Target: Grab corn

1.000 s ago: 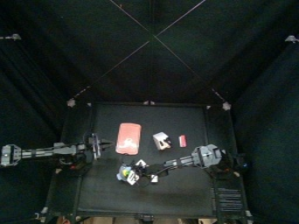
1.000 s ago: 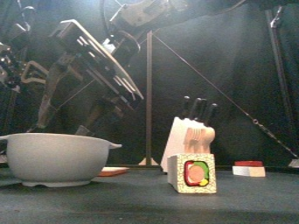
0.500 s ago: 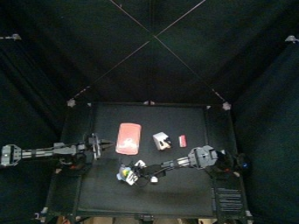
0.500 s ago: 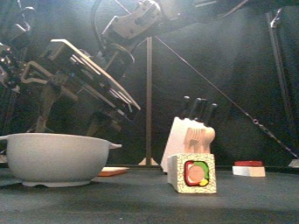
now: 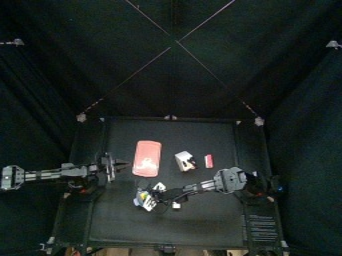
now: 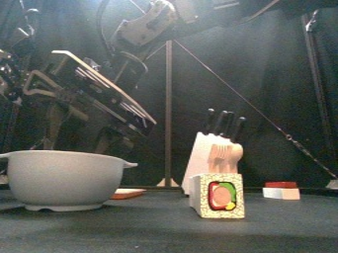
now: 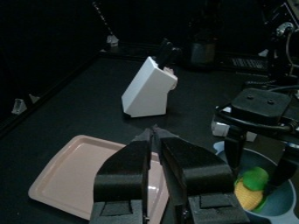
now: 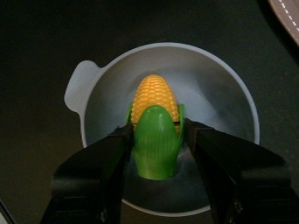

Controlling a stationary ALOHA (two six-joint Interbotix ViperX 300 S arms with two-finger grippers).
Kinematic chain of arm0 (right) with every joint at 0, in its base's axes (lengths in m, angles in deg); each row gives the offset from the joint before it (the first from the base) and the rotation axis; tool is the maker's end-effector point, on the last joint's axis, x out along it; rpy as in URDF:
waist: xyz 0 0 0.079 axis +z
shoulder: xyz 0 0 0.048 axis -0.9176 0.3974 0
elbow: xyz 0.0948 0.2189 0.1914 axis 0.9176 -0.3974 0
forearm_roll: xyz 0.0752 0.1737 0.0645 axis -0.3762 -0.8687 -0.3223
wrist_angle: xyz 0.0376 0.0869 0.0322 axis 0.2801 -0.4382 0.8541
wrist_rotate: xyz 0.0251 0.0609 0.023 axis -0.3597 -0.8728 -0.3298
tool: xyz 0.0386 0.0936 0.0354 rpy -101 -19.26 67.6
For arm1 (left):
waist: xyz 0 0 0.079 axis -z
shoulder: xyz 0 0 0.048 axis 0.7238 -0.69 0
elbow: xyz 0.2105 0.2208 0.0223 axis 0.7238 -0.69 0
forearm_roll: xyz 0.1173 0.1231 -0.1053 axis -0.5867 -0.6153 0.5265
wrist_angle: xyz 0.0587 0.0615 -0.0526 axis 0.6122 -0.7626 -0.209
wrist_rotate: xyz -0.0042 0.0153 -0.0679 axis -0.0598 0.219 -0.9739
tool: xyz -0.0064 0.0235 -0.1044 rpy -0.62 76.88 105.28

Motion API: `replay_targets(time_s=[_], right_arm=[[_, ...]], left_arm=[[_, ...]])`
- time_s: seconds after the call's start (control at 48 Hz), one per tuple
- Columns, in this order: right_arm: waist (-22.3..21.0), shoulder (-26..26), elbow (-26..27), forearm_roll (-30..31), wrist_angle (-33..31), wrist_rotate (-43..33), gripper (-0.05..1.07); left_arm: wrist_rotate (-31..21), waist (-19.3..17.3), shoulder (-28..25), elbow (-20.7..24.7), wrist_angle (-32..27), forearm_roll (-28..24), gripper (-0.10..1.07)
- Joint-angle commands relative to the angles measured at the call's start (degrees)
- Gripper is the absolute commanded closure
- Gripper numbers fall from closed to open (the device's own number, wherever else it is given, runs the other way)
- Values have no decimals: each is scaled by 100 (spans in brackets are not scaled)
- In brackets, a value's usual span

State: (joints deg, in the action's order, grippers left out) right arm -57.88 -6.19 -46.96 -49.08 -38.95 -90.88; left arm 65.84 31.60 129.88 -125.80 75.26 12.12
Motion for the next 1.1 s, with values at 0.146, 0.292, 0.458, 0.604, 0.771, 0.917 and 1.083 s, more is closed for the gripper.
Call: replay_targets(time_s=[0.146, 0.292, 0.458, 0.604, 0.771, 0.917, 1.083], right_arm=[[0, -141, 158, 26, -35, 9, 32], [0, -202, 202, 44, -88, 9, 33], [0, -352, 281, 211, -264, 9, 33], [0, -475, 299, 343, -378, 9, 33], [0, -536, 299, 352, -396, 9, 33], [9, -562, 299, 352, -422, 9, 33], [-9, -624, 237, 396, -457, 9, 34]], left_arm=[[9, -26, -26, 70, 44, 0, 43], [9, -26, -26, 79, 53, 0, 43], [9, -18, -26, 79, 44, 0, 43], [9, -26, -26, 70, 44, 0, 43], [9, -26, -26, 70, 53, 0, 43], [9, -18, -26, 70, 44, 0, 43], [9, -26, -26, 79, 44, 0, 43]])
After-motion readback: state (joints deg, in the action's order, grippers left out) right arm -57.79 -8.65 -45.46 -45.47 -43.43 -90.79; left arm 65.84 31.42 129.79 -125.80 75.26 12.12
